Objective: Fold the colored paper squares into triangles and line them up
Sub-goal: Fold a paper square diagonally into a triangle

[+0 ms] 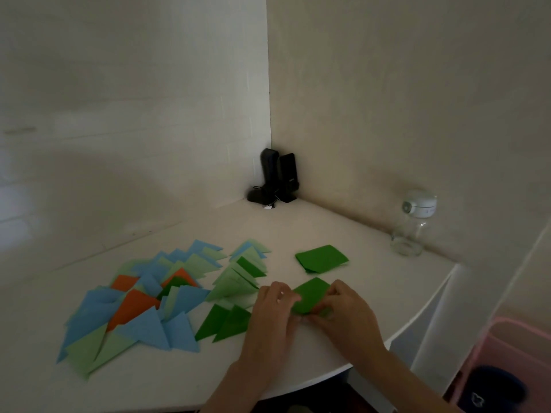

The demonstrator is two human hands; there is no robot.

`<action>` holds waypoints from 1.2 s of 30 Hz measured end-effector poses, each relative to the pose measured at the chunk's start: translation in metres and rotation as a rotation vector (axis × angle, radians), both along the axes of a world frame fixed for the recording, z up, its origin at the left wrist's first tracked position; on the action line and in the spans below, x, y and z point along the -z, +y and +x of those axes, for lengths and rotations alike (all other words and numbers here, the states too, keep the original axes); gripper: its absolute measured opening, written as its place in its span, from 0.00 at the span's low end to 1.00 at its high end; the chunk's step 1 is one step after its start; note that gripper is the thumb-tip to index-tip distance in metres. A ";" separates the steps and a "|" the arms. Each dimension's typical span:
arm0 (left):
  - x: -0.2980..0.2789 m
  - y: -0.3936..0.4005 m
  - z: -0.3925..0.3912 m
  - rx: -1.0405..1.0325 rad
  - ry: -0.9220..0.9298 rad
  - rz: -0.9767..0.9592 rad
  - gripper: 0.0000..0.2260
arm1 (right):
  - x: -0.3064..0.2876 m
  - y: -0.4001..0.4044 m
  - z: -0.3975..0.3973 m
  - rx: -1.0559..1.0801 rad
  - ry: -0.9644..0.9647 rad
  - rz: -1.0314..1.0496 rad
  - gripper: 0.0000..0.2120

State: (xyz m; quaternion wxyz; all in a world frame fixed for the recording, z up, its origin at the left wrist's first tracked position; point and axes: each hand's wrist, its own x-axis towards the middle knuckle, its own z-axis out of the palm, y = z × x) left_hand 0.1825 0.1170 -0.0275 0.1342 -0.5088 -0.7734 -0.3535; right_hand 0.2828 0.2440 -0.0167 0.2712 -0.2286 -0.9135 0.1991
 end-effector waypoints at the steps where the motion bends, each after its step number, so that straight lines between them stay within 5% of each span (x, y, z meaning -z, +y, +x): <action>1: 0.001 0.001 -0.001 0.010 -0.002 -0.007 0.09 | 0.001 0.000 0.000 -0.003 -0.035 -0.011 0.10; 7: 0.010 0.004 -0.007 0.002 -0.082 -0.048 0.03 | 0.006 0.011 -0.003 -0.020 -0.171 -0.128 0.12; 12: 0.013 0.010 -0.006 -0.063 -0.165 -0.018 0.05 | 0.005 0.013 -0.007 -0.007 -0.238 -0.172 0.29; 15: 0.010 0.013 -0.007 -0.105 -0.260 -0.036 0.04 | 0.005 0.012 -0.008 -0.008 -0.239 -0.165 0.12; 23: 0.007 0.017 -0.016 -0.102 -0.423 -0.074 0.11 | 0.013 0.011 -0.007 0.045 -0.106 -0.246 0.18; 32: -0.007 0.008 -0.019 -0.066 -0.511 -0.117 0.06 | 0.006 0.027 -0.005 -0.102 -0.270 -0.292 0.12; 36: -0.008 0.008 -0.021 -0.050 -0.534 -0.126 0.13 | 0.005 0.019 -0.006 -0.050 -0.304 -0.231 0.03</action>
